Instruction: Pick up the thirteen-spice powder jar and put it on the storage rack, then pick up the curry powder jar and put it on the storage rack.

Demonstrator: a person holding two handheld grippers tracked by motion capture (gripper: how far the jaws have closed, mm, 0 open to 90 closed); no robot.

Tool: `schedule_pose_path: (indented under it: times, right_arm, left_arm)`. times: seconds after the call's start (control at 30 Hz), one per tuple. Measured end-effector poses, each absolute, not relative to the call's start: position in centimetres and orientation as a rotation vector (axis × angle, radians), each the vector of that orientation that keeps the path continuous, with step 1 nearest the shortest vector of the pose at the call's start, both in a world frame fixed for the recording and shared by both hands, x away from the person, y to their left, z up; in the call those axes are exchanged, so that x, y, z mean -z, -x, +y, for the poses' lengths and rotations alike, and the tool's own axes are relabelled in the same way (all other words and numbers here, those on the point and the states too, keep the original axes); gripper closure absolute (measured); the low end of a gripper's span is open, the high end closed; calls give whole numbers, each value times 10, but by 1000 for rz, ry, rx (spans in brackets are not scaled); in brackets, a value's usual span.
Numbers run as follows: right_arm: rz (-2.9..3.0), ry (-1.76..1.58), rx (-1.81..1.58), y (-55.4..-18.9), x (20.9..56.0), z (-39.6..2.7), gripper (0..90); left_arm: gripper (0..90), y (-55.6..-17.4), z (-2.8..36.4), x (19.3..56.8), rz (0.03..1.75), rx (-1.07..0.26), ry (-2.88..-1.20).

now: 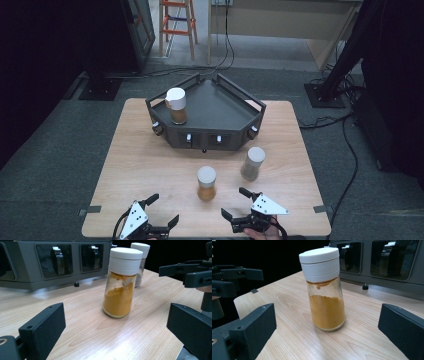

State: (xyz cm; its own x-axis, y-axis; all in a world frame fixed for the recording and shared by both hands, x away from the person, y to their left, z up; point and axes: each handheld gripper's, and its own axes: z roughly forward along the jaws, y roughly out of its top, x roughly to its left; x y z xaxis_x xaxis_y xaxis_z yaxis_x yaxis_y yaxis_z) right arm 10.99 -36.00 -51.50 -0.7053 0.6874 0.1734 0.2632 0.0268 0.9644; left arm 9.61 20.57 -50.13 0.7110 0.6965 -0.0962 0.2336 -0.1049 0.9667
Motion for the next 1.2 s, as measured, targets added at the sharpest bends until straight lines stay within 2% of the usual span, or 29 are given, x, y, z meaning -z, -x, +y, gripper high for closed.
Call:
schedule_pose_path:
  times: [1.2]
  right_arm:
    - [1968,-953,-1687,-113,509,-356,15]
  left_arm:
    - [19,-95,210,510,767,-451,-1669]
